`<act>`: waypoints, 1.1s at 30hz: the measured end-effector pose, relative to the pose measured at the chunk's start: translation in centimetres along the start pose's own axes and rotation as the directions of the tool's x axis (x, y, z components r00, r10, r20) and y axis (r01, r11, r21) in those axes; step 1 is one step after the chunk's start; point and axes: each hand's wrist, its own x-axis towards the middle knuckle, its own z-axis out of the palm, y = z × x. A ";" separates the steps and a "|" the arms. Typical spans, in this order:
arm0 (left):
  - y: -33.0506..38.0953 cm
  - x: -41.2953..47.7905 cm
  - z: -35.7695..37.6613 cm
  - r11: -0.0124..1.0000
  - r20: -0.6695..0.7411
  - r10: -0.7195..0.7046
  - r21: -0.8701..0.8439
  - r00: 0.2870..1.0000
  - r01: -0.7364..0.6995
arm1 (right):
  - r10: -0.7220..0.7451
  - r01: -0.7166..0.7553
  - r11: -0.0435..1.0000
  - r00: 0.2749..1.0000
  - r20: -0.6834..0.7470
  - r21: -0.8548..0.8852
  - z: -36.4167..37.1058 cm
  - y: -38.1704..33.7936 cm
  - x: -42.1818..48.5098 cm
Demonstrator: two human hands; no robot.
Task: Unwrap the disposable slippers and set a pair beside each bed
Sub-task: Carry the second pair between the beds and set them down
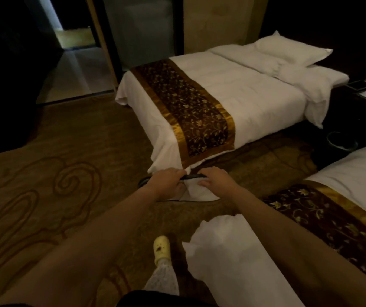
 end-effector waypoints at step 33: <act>-8.0 48.5 -1.4 0.869 0.317 0.487 -0.080 0.814 -0.488 | 0.568 -0.552 0.822 0.813 -0.128 0.141 -8.7 22.6 27.7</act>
